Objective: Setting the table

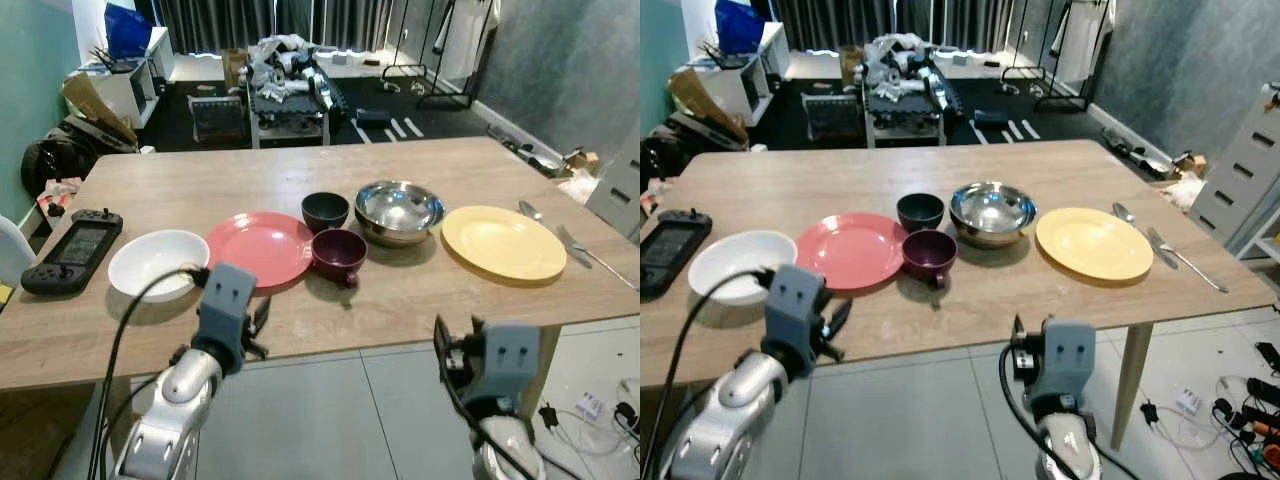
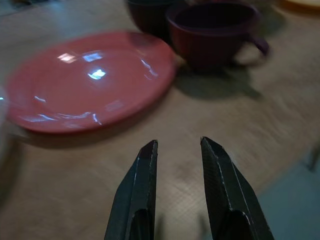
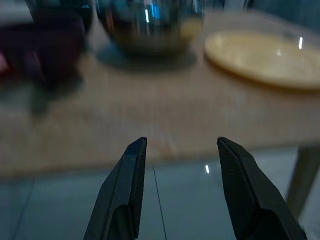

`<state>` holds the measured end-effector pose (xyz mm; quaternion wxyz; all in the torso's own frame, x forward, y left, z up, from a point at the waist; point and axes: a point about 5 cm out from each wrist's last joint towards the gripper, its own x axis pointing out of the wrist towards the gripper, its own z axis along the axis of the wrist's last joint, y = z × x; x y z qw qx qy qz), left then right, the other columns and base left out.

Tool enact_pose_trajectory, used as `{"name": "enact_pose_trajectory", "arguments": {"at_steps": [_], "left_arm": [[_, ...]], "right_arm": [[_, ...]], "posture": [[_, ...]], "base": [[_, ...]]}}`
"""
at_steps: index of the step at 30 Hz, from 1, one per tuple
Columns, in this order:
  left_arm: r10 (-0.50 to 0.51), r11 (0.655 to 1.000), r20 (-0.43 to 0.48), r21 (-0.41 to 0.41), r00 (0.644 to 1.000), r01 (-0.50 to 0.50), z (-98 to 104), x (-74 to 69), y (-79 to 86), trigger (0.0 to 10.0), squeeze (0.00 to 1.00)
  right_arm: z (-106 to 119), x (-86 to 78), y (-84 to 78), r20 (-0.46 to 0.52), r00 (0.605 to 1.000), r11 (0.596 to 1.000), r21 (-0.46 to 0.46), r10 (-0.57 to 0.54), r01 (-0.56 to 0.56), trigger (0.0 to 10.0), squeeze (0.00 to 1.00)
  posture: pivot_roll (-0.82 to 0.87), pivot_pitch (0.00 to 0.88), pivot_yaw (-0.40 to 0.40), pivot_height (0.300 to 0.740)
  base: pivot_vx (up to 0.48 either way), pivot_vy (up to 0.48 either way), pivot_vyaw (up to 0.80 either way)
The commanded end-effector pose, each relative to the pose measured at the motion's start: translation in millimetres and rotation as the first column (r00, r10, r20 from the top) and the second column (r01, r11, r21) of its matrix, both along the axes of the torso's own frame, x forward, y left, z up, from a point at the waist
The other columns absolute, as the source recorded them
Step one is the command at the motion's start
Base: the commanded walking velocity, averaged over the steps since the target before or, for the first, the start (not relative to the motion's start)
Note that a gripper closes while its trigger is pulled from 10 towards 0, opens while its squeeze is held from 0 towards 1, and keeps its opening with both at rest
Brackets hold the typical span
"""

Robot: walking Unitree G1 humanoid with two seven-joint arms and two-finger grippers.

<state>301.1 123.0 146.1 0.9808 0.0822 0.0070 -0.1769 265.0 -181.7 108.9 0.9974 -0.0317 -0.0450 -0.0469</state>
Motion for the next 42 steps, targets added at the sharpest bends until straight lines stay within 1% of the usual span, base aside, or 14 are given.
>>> {"name": "enact_pose_trajectory", "arguments": {"at_steps": [1, 2, 4, 6, 11, 22, 42], "left_arm": [[-0.065, 0.997, 0.010, 0.051, 0.998, 0.064, -6.1, -7.2, -7.7, 10.0, 0.00], [-0.083, 0.995, 0.012, 0.057, 0.996, 0.082, -7.4, -10.4, -9.9, 10.0, 0.00], [-0.091, 0.994, 0.013, 0.057, 0.996, 0.090, -7.9, -12.1, -11.0, 10.0, 0.00], [-0.097, 0.994, 0.019, 0.052, 0.995, 0.096, -7.6, -13.9, -12.4, 10.0, 0.00], [-0.093, 0.994, 0.025, 0.058, 0.995, 0.091, -8.3, -10.6, -13.8, 10.0, 0.00], [-0.070, 0.996, 0.030, 0.055, 0.997, 0.068, -9.7, -8.9, -11.4, 10.0, 0.00], [-0.061, 0.997, 0.033, 0.056, 0.998, 0.059, -11.3, -8.6, -9.2, 10.0, 0.00]], "right_arm": [[-15.3, -4.9, -6.0, -0.059, 0.998, 1.000, -0.010, -0.029, 0.029, 10.0, 0.00], [-18.1, -6.3, -7.9, -0.068, 0.997, 0.999, -0.005, -0.043, 0.042, 10.0, 0.00], [-19.0, -6.9, -8.9, -0.070, 0.996, 0.999, 0.000, -0.050, 0.050, 10.0, 0.00], [-15.2, -5.4, -8.2, -0.053, 0.997, 0.998, 0.009, -0.060, 0.061, 10.0, 0.00], [-10.8, -1.6, -5.1, -0.035, 0.998, 0.998, 0.010, -0.057, 0.057, 10.0, 0.00], [-9.3, 1.6, -5.9, -0.023, 0.999, 0.999, 0.009, -0.049, 0.050, 10.0, 0.00], [-12.9, 2.2, -6.8, -0.036, 0.998, 0.999, 0.016, -0.048, 0.049, 10.0, 0.00]], "posture": [[0.03, 0.048, 0.049, 0.740], [0.03, 0.051, 0.052, 0.740], [0.03, 0.051, 0.052, 0.740], [0.03, 0.054, 0.055, 0.740], [0.02, 0.055, 0.056, 0.740], [0.03, 0.055, 0.048, 0.740], [0.02, 0.051, 0.050, 0.740]], "base": [[0.000, 0.000, 0.00], [0.000, 0.000, 0.00], [0.000, 0.000, 0.00], [0.000, 0.000, 0.00], [0.000, 0.000, 0.00], [0.000, 0.000, 0.00], [0.000, 0.000, -0.78]]}}
